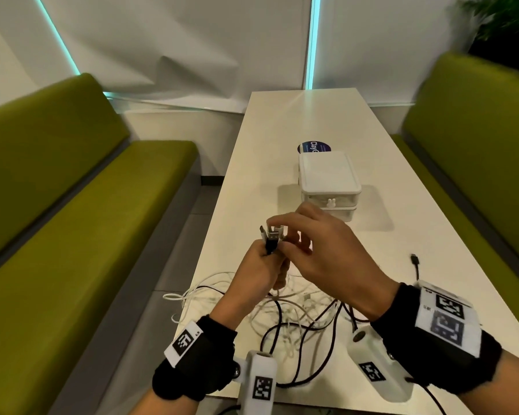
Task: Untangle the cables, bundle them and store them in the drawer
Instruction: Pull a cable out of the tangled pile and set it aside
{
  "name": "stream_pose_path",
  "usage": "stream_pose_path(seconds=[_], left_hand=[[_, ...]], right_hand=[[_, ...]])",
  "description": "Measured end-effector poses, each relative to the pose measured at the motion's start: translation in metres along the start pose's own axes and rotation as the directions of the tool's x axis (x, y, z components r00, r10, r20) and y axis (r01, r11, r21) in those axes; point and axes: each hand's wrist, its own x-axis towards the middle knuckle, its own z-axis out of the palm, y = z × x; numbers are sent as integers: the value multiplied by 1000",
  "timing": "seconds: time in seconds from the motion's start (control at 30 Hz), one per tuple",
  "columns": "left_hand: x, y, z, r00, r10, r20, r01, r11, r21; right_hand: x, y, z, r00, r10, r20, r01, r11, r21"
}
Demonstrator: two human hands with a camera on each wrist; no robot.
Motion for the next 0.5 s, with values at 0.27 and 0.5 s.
stream_pose_path(seconds=[0.27,0.5], left_hand=[[1,0,-2,1000,-16,-17,17,999,51],[1,2,-2,999,5,-54,3,988,151]], right_hand=[[3,-5,1,982,187,30,-189,965,181],[4,-8,2,971,237,29,-236,940,247]])
